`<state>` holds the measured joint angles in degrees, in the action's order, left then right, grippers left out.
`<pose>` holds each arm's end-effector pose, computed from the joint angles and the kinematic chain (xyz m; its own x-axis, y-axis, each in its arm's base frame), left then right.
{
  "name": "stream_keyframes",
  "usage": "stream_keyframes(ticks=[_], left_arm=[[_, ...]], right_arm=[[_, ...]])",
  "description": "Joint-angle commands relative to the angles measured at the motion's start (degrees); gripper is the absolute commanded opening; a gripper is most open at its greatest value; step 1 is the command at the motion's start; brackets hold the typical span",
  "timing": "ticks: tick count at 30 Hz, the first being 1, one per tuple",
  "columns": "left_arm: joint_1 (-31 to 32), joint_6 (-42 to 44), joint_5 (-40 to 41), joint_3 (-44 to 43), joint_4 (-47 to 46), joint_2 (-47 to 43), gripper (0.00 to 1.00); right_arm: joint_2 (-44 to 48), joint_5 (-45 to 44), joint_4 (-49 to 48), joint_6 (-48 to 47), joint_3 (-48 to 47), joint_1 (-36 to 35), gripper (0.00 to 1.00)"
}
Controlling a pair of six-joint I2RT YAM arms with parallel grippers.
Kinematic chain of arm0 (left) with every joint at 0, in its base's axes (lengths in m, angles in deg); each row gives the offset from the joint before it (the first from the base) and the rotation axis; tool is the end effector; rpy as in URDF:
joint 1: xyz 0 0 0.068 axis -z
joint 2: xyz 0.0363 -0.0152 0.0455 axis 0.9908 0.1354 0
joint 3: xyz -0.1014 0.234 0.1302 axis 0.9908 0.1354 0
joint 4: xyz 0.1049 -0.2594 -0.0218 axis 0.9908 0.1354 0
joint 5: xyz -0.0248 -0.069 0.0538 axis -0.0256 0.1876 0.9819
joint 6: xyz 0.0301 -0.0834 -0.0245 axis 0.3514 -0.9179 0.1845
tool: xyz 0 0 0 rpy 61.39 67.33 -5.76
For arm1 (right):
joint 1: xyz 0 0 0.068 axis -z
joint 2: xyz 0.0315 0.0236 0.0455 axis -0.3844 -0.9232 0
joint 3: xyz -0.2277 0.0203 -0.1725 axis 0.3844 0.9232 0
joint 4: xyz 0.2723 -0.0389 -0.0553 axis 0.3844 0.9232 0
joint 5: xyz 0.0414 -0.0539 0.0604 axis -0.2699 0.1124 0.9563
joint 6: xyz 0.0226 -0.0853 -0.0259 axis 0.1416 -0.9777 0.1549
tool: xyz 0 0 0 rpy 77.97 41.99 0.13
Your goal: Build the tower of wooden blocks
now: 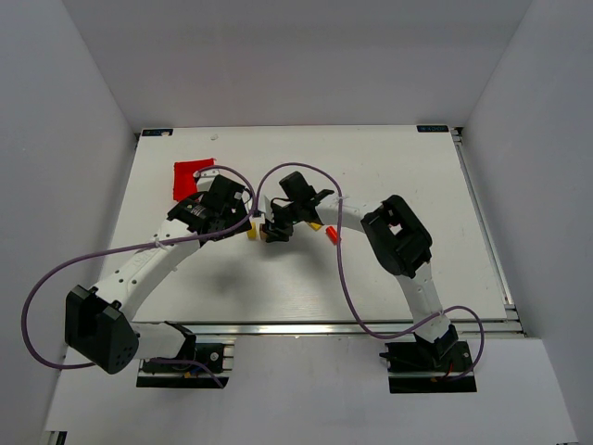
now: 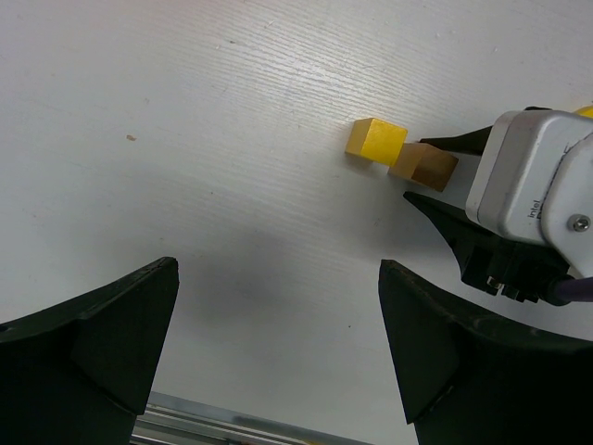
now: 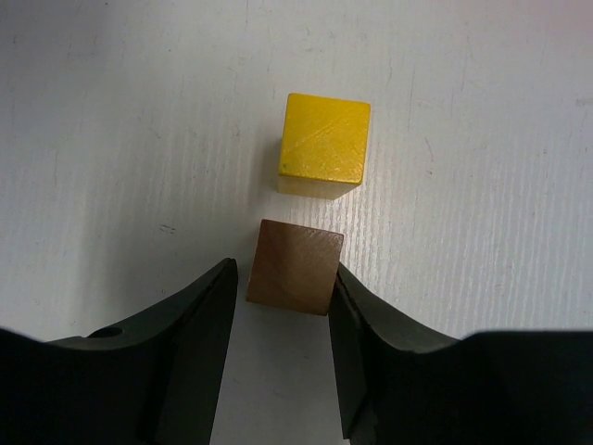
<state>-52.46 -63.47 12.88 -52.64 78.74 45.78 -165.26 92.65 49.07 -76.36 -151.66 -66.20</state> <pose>0.2661 -0.1106 0.2614 -0.7463 -0.2517 -0.6161 -0.2975 0.9543 -0.0294 0.3530 0.4009 0.1179 0.2131 -0.5794 -0.7867 -0.9767 -0.1062 -0.1864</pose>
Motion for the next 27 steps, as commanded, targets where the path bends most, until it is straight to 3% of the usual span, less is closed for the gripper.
stream_keyframes(ticks=[1,7,27], left_arm=[[0.3,0.6,-0.5,-0.1,-1.0,-0.2,0.98],[0.3,0.7,-0.7,-0.3,-1.0,-0.1,0.98],[0.3,0.8,-1.0,-0.2,-1.0,0.1,0.98]], right_arm=[[-0.9,-0.4,1.2,-0.9,-2.1,-0.1,0.49],[-1.1,-1.9,0.1,0.2,-2.0,0.0,0.57],[-1.3,-5.8,-2.3,2.2,-1.6,0.4,0.60]])
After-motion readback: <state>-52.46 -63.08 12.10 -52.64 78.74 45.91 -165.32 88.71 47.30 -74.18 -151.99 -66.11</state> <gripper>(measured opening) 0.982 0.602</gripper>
